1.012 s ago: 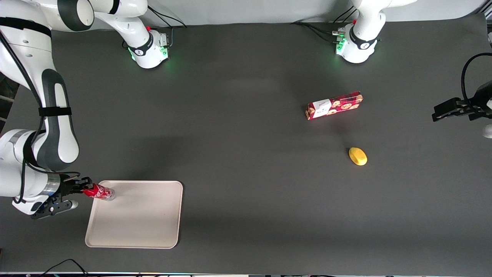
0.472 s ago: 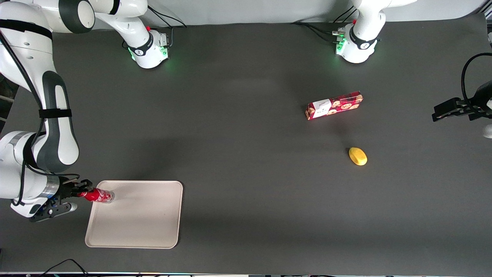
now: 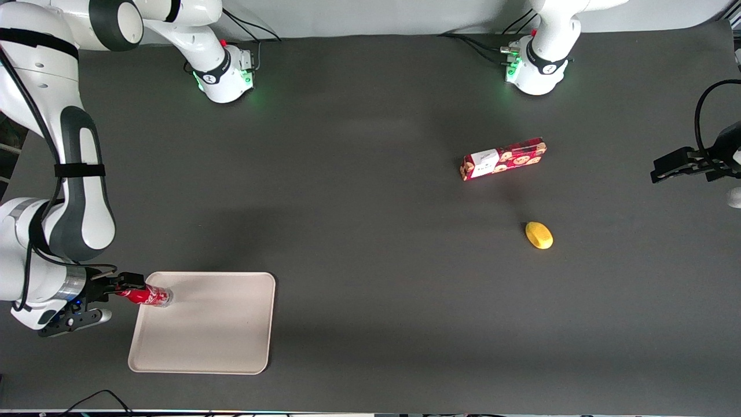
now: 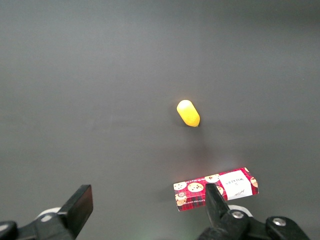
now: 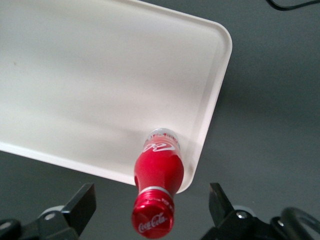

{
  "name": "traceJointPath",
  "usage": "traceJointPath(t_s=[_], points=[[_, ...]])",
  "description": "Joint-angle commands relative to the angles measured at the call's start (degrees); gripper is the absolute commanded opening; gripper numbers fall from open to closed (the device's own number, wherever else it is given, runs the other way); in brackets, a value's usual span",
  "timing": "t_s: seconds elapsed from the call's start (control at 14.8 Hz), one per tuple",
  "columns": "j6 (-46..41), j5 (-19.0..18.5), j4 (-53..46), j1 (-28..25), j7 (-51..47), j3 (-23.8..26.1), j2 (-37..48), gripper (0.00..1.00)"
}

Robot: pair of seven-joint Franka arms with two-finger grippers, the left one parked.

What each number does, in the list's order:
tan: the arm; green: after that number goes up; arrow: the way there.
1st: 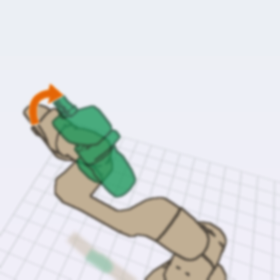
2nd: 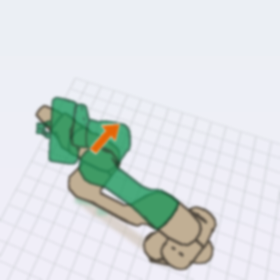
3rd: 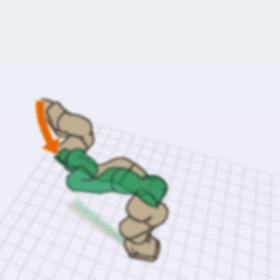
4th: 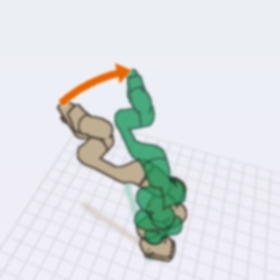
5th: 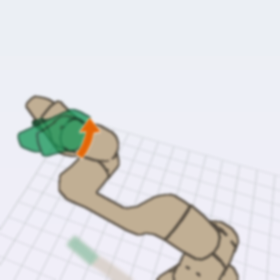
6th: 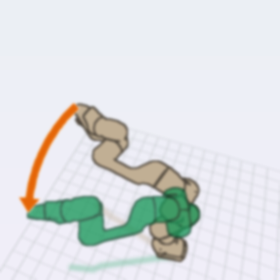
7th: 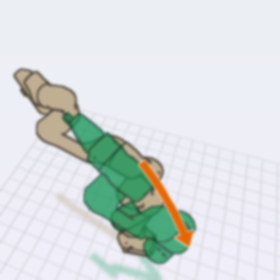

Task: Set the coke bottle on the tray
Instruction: 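Lower the bottle onto the tray's rim area and open the right gripper, then raise the open right gripper away from the tray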

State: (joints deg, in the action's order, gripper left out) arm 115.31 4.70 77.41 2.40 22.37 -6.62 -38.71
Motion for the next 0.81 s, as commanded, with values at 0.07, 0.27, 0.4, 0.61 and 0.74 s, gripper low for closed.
traceJointPath(t_s=[0.07, 0.27, 0.4, 0.61, 0.74], points=[[-7.4, 1.5, -1.9, -1.2, -7.9, -0.3, 3.4, 1.00], [-16.7, 1.4, -1.4, -2.3, -15.0, -0.1, 10.6, 1.00], [-22.4, 1.5, -0.7, -3.1, -18.4, -0.1, 15.7, 1.00], [-24.8, 2.2, 8.5, -3.6, -21.2, 0.6, 27.7, 1.00], [-24.5, 2.1, 14.9, -3.6, -25.9, 3.3, 35.7, 1.00]])
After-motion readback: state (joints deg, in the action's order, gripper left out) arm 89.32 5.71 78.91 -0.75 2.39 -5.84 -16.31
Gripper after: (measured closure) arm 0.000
